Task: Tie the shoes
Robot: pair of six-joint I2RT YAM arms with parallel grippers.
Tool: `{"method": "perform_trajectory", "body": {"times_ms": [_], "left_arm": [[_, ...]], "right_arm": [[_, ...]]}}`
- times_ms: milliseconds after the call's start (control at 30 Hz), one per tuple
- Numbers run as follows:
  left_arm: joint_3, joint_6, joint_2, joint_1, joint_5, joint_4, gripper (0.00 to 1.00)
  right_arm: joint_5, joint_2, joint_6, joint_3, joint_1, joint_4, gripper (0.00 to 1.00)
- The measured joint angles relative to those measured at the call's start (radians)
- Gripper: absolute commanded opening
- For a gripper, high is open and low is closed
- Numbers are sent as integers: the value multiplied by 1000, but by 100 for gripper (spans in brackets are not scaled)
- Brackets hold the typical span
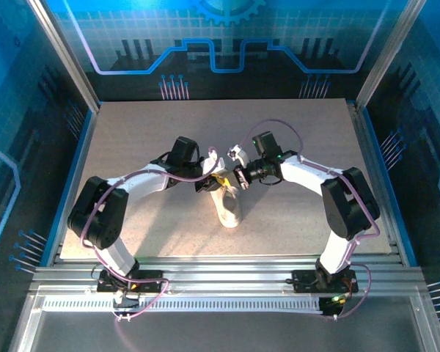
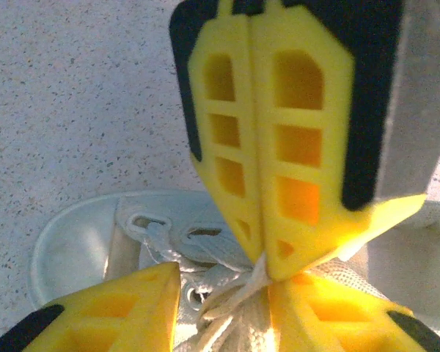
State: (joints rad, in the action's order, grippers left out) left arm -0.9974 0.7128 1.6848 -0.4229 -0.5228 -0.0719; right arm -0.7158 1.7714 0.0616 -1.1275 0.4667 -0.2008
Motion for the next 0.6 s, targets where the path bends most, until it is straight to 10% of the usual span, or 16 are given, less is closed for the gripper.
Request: {"method": "perform_trajectory", "body": {"times_ms": [600], "left_arm": [[-13, -35, 8, -47, 95, 3, 0]], "right_arm": [[-171, -61, -179, 99, -101, 165, 21]]}}
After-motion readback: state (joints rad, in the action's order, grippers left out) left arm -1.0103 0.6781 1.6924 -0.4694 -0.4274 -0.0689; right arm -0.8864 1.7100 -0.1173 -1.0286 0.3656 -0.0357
